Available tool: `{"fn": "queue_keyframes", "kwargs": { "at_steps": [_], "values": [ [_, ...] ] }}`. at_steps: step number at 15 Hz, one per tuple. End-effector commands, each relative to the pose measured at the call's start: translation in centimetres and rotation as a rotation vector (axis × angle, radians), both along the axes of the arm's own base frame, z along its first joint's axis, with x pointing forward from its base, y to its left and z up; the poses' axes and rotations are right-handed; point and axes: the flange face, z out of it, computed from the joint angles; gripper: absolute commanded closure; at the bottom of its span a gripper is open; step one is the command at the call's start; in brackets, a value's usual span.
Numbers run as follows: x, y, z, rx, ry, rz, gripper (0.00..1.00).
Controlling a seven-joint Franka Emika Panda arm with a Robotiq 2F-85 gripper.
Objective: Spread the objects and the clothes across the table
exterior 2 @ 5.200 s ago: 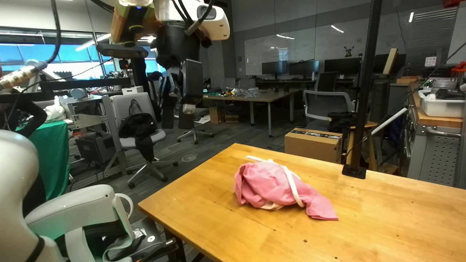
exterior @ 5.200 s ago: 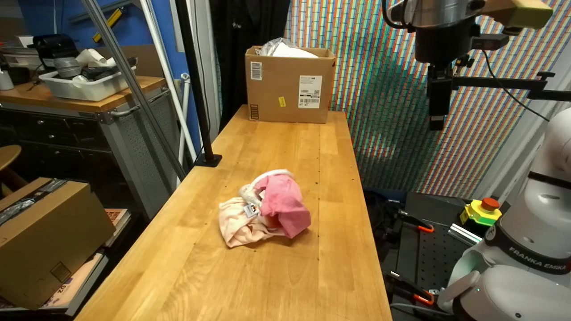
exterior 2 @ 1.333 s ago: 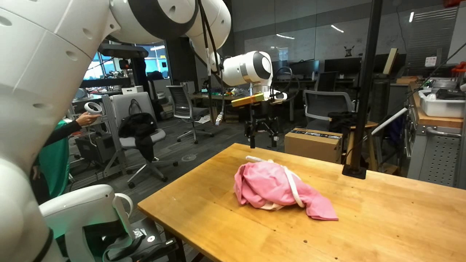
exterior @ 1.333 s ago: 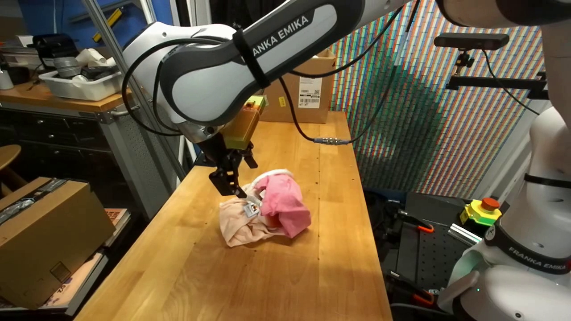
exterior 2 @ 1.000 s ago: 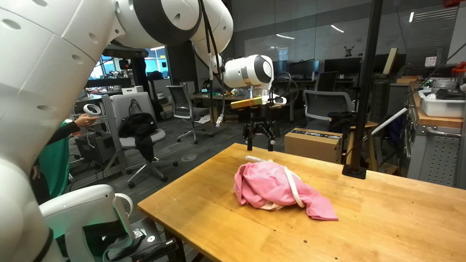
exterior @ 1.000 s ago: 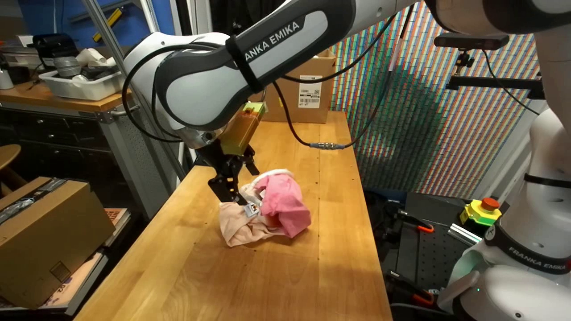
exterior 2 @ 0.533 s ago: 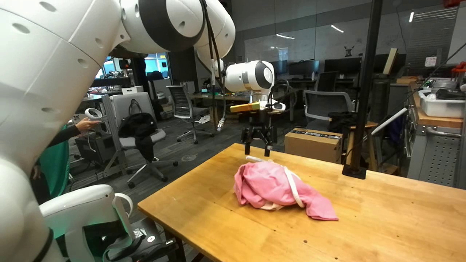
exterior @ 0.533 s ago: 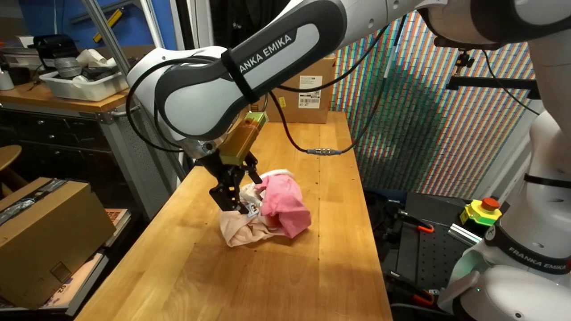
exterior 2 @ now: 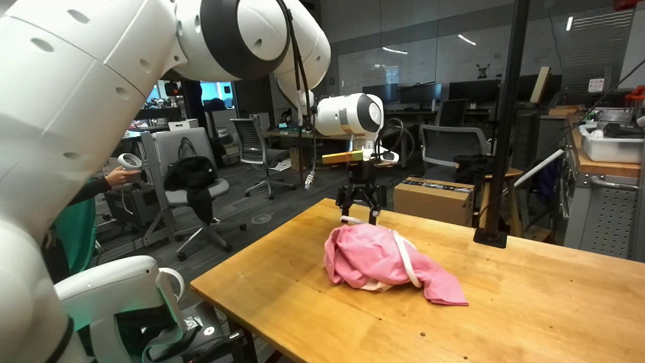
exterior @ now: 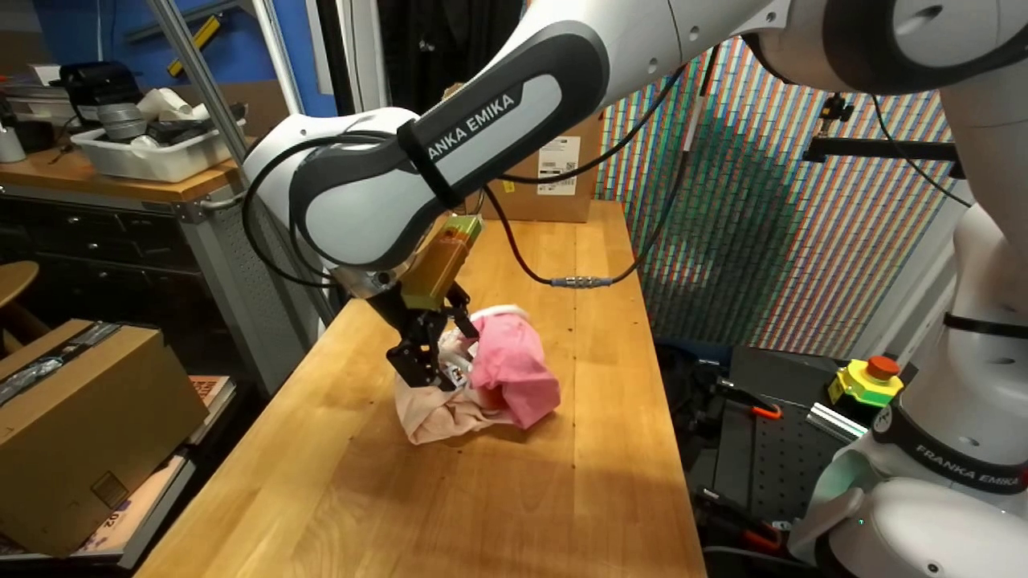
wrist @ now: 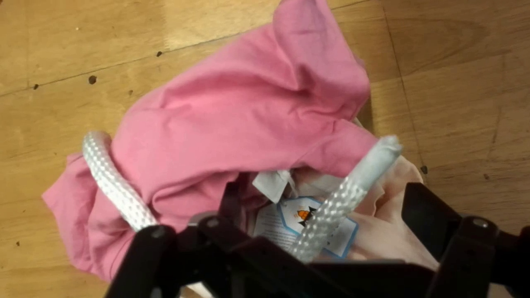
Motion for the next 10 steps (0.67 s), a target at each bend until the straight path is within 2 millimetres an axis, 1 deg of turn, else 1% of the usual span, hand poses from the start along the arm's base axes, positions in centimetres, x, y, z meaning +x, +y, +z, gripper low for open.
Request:
{"fn": "queue_keyframes", "kwargs": {
  "at_steps": [1, 10],
  "values": [
    [0.76, -0.05, 0.07, -0.009, 0.002, -0.017, 0.0],
    [1.11, 0.15, -0.25, -0.013, -0.003, -0.012, 0.0]
  ]
}}
